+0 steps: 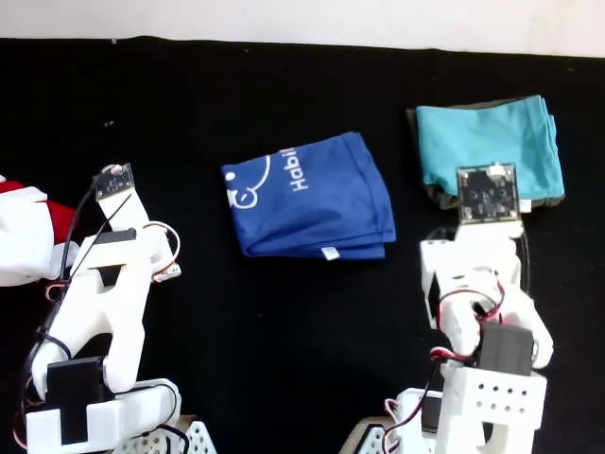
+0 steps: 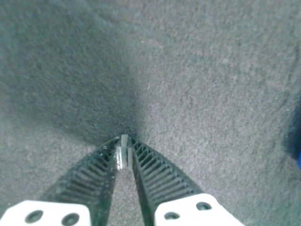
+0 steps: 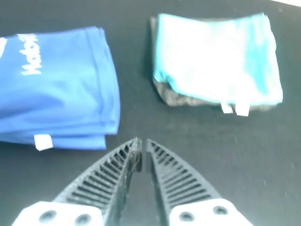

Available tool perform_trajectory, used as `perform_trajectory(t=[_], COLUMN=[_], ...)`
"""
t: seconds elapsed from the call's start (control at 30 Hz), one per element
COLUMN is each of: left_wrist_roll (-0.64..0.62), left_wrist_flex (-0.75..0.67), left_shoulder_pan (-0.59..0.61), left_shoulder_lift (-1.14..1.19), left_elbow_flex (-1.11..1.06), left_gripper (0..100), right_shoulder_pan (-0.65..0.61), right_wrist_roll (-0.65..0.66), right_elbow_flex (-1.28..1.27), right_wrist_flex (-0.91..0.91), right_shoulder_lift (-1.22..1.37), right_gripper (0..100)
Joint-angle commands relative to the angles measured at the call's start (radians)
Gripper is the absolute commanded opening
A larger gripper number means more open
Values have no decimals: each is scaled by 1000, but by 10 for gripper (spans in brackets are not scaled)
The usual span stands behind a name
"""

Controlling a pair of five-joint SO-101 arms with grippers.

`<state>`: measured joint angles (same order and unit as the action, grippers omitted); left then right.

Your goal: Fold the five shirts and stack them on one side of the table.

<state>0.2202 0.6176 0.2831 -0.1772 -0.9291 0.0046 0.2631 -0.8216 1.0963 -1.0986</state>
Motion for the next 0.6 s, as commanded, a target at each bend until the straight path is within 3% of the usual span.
perform_trajectory(t=[0.0, 0.3, 0.57], left_wrist_roll=[6, 6, 6], left_wrist_flex=[-17, -18, -18], left_shoulder_pan=[4, 4, 4], left_shoulder_lift=[2, 2, 4], left_elbow_flex=[-2, -2, -2], left_gripper=[8, 8, 8], right_shoulder_pan=[-33, -168, -269], right_wrist_roll=[-15, -167, -255], right_elbow_flex=[125, 605, 1064], right_wrist_flex=[5, 166, 348], right_shoulder_lift=[133, 691, 1202], right_gripper=[108, 122, 357])
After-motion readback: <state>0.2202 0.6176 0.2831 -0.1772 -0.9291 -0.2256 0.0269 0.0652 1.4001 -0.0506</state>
